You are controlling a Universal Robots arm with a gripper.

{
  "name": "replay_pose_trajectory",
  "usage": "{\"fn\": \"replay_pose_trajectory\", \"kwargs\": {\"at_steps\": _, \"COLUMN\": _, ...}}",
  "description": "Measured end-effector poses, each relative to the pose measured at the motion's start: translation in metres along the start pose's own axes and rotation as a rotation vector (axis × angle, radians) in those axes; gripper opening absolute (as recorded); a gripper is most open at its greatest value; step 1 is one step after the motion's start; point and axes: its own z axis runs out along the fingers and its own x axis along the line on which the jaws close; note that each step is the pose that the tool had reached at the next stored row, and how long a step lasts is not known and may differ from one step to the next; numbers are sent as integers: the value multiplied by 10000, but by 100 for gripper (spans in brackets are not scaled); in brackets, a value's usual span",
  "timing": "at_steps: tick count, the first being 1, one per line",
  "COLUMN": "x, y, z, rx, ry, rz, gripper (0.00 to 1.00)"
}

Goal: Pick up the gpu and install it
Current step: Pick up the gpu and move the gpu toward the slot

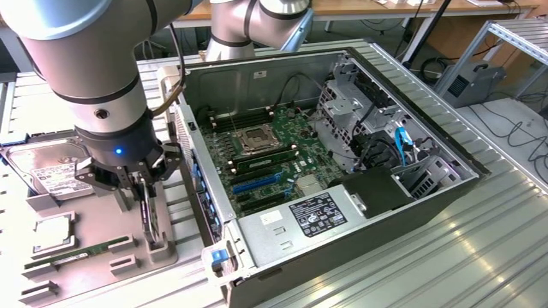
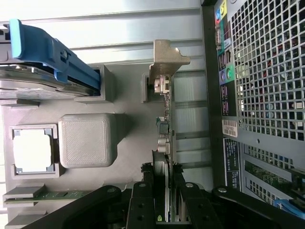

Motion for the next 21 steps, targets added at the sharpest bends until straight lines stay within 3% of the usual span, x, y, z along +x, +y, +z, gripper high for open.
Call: {"fn": "replay_pose_trajectory", "kwargs": {"at_steps": 21, "x": -1, "y": 2, "z": -39, "rx": -1, "ry": 0, "rz": 0, "gripper": 26}}
